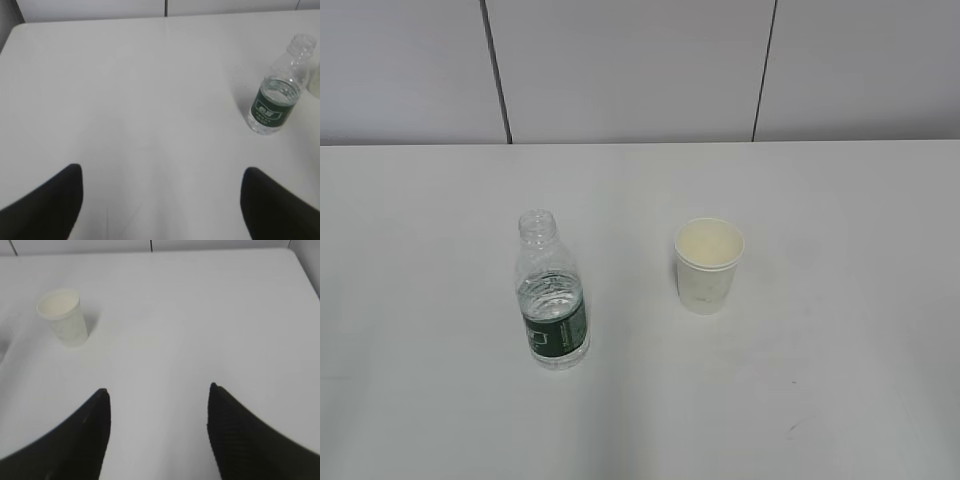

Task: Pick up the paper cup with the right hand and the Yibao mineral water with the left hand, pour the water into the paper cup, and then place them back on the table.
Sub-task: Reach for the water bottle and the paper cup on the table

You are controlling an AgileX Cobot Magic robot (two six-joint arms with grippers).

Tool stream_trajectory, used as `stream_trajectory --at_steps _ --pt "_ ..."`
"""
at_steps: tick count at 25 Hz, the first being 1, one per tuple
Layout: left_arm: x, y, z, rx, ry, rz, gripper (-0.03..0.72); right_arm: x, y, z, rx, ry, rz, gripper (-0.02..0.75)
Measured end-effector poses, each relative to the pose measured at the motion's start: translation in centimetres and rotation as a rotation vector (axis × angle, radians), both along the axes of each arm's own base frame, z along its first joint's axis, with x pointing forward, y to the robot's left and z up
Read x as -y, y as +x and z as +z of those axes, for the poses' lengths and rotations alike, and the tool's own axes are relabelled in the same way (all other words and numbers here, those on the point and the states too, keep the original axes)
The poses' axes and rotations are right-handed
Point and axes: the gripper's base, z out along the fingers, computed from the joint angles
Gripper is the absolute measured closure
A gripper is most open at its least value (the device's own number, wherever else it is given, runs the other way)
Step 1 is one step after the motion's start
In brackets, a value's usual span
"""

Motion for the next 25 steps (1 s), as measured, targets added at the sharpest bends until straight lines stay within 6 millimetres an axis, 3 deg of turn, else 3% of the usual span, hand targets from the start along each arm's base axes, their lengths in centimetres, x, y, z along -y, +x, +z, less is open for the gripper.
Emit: stream_trajectory --at_steps 5,11,15,20,25 --pt "-0.3 0.2 0.6 0.068 0.024 0.02 0.104 0.1 0.9 0.8 0.137 -0.028 0.0 0.257" --pt "-0.2 1.3 2.0 0.299 0.014 0.022 0.104 0.2 3.0 0.2 0.161 -0.049 -0.007 0.258" --pt "-0.1 2.8 0.2 0.322 0.006 0.018 0.104 0.2 4.4 -0.7 0.193 -0.062 -0.006 0.258" --pt "0.2 3.9 0.4 0.458 -0.059 0.008 0.104 0.1 5.7 -2.8 0.244 -0.064 -0.001 0.258" --pt "0.2 6.0 -0.6 0.437 -0.067 0.016 0.111 0.0 6.9 -3.7 0.303 -0.067 0.004 0.258"
